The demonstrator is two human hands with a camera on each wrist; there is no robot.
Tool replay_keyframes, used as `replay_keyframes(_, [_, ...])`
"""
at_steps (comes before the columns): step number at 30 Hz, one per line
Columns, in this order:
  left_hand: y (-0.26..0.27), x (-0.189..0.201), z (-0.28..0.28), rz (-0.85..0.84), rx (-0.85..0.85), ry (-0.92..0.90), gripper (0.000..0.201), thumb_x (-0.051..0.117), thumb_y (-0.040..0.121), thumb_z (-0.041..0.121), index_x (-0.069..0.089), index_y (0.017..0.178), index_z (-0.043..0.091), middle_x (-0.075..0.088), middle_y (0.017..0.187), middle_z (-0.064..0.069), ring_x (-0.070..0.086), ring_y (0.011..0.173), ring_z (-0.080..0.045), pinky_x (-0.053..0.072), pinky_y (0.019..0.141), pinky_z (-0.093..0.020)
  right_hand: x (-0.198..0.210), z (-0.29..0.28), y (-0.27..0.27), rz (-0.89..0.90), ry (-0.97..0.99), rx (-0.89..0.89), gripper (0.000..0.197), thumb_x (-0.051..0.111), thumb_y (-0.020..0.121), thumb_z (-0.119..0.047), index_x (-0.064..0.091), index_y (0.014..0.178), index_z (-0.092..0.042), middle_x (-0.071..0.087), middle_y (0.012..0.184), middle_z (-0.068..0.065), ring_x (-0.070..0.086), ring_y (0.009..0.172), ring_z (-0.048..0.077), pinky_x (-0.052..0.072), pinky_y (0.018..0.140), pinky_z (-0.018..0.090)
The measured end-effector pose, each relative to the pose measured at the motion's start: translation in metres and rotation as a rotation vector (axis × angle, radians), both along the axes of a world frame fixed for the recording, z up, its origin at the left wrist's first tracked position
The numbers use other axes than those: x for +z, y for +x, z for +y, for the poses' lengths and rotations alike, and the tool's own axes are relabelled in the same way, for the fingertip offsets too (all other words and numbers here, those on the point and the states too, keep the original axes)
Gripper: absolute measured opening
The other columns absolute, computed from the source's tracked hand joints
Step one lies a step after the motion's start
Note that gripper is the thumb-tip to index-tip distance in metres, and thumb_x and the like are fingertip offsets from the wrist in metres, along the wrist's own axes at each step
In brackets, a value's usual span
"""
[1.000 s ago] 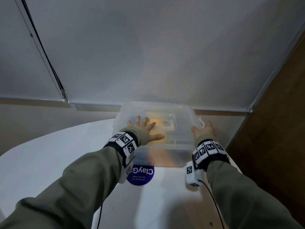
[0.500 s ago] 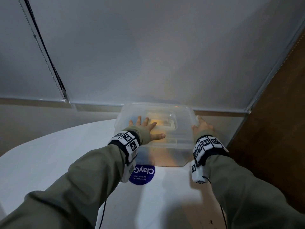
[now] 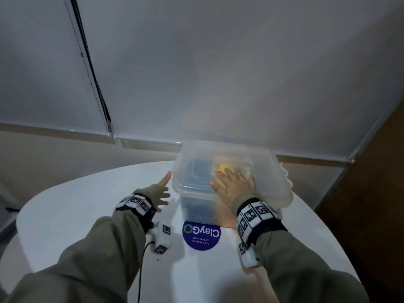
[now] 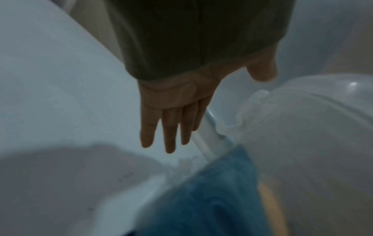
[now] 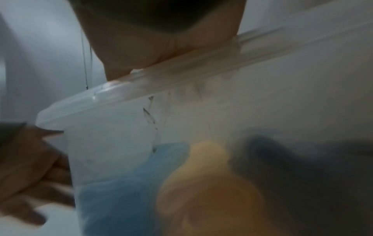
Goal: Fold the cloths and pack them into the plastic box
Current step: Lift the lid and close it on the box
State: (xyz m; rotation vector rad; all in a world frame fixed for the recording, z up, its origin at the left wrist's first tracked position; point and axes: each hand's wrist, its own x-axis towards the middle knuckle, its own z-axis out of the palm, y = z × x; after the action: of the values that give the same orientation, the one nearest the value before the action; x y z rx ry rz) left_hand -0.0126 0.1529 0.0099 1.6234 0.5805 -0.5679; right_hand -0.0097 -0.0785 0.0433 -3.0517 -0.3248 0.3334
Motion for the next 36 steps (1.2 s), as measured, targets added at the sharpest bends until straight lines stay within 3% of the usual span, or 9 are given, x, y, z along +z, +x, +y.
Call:
replay_keyframes(2, [0.009, 0.002, -0.005, -0.059, 0.046, -0.130, 0.100, 0.024, 0.076, 0.080, 0.036, 0.138, 0.002, 0.046, 0.140, -0.010, 0.041, 0.130, -0.028, 0.026, 0.111, -0.047, -0.002, -0.001, -0.001, -0.005, -0.024, 0.001, 0.064, 0.006, 0.090, -0.065, 0.001, 0.148, -0.038, -0.004, 0.159, -0.008, -0.001, 0.147, 0.021, -0.002, 0.116, 0.053])
replay_keyframes(6, [0.025, 0.027, -0.008, -0.226, 0.166, -0.055, 0.077, 0.068, 0.077, 0.044, 0.042, 0.135, 0.001, 0.049, 0.137, -0.019, 0.049, 0.125, -0.030, 0.037, 0.108, -0.042, -0.003, -0.001, -0.002, -0.003, -0.041, 0.014, 0.077, 0.012, 0.082, -0.076, -0.002, 0.148, -0.038, -0.007, 0.159, -0.007, -0.003, 0.147, 0.022, -0.002, 0.116, 0.053])
replay_keyframes(9, [0.039, 0.038, -0.013, -0.236, 0.038, 0.221, 0.111, 0.083, 0.048, 0.052, 0.039, 0.136, 0.000, 0.057, 0.127, -0.020, 0.055, 0.116, -0.034, 0.042, 0.104, -0.043, -0.003, -0.002, -0.002, 0.005, -0.066, 0.020, 0.095, 0.028, 0.072, -0.085, -0.005, 0.147, -0.038, -0.009, 0.158, -0.008, -0.005, 0.147, 0.022, -0.003, 0.115, 0.054])
replay_keyframes(13, [0.035, 0.045, -0.029, -0.196, -0.104, 0.579, 0.107, 0.077, 0.053, 0.062, 0.034, 0.136, 0.011, 0.055, 0.129, -0.011, 0.055, 0.114, -0.031, 0.044, 0.094, -0.037, -0.003, -0.003, 0.000, -0.001, -0.107, 0.049, 0.106, 0.051, 0.068, -0.078, -0.008, 0.147, -0.037, -0.011, 0.158, -0.006, -0.005, 0.147, 0.022, 0.000, 0.116, 0.055])
replay_keyframes(15, [0.031, 0.041, -0.034, -0.230, -0.053, 0.596, 0.100, 0.080, 0.057, 0.055, 0.033, 0.135, 0.013, 0.055, 0.129, -0.010, 0.055, 0.114, -0.030, 0.044, 0.090, -0.038, -0.004, -0.001, 0.000, -0.023, -0.119, 0.045, 0.102, 0.056, 0.073, -0.070, -0.007, 0.147, -0.036, -0.010, 0.159, -0.006, -0.003, 0.147, 0.023, 0.000, 0.115, 0.055])
replay_keyframes(19, [0.022, 0.034, -0.034, -0.307, 0.042, 0.523, 0.083, 0.073, 0.076, 0.036, 0.027, 0.143, 0.019, 0.050, 0.137, -0.006, 0.050, 0.122, -0.028, 0.041, 0.099, -0.037, -0.005, 0.002, -0.001, -0.056, -0.136, 0.031, 0.095, 0.056, 0.080, -0.061, -0.005, 0.148, -0.035, -0.007, 0.159, -0.005, 0.000, 0.147, 0.023, 0.003, 0.115, 0.056])
replay_keyframes(26, [0.023, 0.028, -0.044, -0.316, 0.025, 0.515, 0.085, 0.057, 0.087, 0.011, 0.001, 0.146, 0.038, 0.034, 0.150, 0.001, 0.040, 0.133, -0.022, 0.032, 0.110, -0.038, -0.005, 0.003, 0.000, -0.057, -0.146, 0.031, 0.094, 0.055, 0.080, -0.061, -0.005, 0.148, -0.034, -0.006, 0.159, -0.005, 0.001, 0.147, 0.023, 0.005, 0.114, 0.057])
replay_keyframes(32, [0.022, 0.027, -0.045, -0.323, -0.021, 0.578, 0.079, 0.050, 0.090, 0.012, 0.002, 0.146, 0.041, 0.038, 0.147, -0.003, 0.047, 0.126, -0.025, 0.036, 0.105, -0.038, -0.007, 0.003, 0.000, -0.053, -0.144, 0.040, 0.094, 0.055, 0.081, -0.061, -0.006, 0.148, -0.034, -0.006, 0.159, -0.005, 0.000, 0.147, 0.023, 0.004, 0.115, 0.056])
replay_keyframes(36, [0.013, 0.038, -0.043, -0.393, -0.049, 0.555, 0.070, 0.049, 0.093, 0.035, 0.004, 0.146, 0.038, 0.043, 0.142, -0.012, 0.048, 0.123, -0.033, 0.039, 0.102, -0.043, 0.005, 0.003, -0.001, -0.069, -0.133, 0.040, 0.095, 0.056, 0.081, -0.059, -0.007, 0.148, -0.034, -0.008, 0.159, -0.004, -0.003, 0.147, 0.023, 0.002, 0.115, 0.054])
